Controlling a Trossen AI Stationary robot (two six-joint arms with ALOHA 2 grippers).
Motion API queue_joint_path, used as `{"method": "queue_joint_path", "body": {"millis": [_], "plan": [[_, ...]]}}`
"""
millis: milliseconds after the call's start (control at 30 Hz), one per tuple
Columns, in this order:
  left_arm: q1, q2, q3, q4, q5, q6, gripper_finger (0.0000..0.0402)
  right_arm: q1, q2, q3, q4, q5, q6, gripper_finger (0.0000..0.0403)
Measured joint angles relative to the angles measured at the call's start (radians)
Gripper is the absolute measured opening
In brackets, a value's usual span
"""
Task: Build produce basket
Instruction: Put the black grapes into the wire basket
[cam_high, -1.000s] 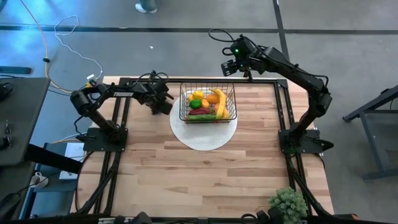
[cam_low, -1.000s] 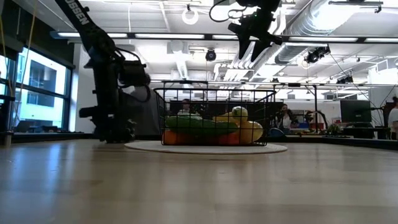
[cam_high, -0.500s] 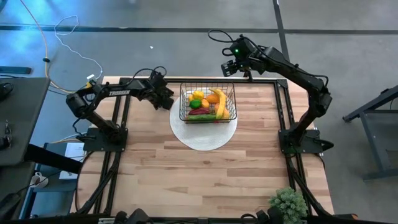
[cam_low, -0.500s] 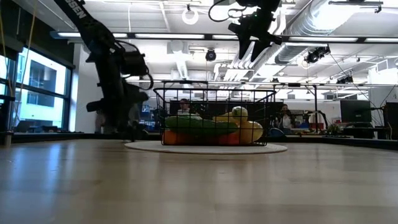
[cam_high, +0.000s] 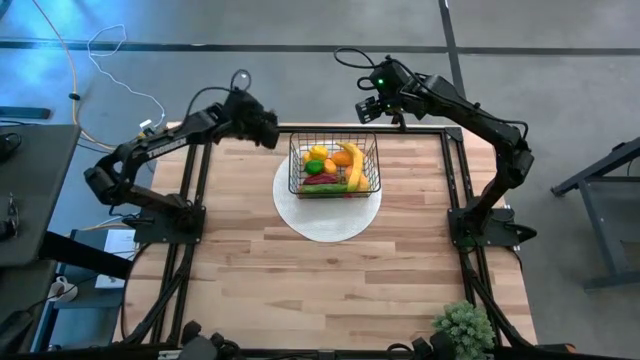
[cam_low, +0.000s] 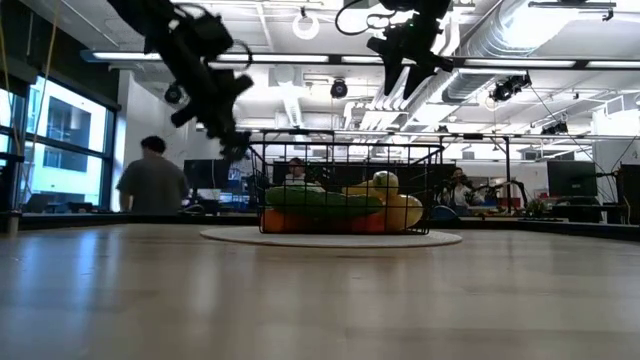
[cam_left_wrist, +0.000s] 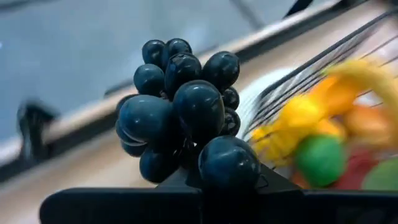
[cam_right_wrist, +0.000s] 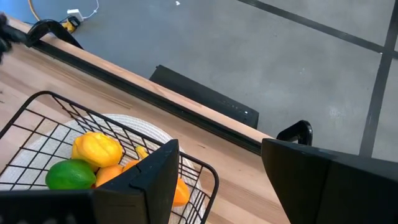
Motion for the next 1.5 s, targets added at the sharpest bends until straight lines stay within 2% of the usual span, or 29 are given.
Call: {"method": "queue_joint_path", "body": {"millis": [233,433,900,1100,1500], "plan": [[-0.001,-0.032,0.093,0.108,0.146,0.027,0.0013,0.0,0.0,0.0,0.0,0.0,-0.015,0.0211],[-0.03,-0.022,0.099,0.254,0.269,0.019,0.0014,0.0,0.0,0.0,0.002,0.0,-0.015,0.0211],[-0.186,0.111,0.099,0.423,0.282,0.093,0.0014,0.0,0.0,0.0,0.005,0.0,-0.008,0.0211],[-0.239,0.193,0.099,0.457,0.339,0.123,0.0014,0.0,0.0,0.0,0.005,0.0,-0.007,0.0211],[-0.267,0.308,0.099,0.454,0.339,0.15,0.0015,0.0,0.0,0.0,0.002,0.0,-0.007,0.0211]]}}
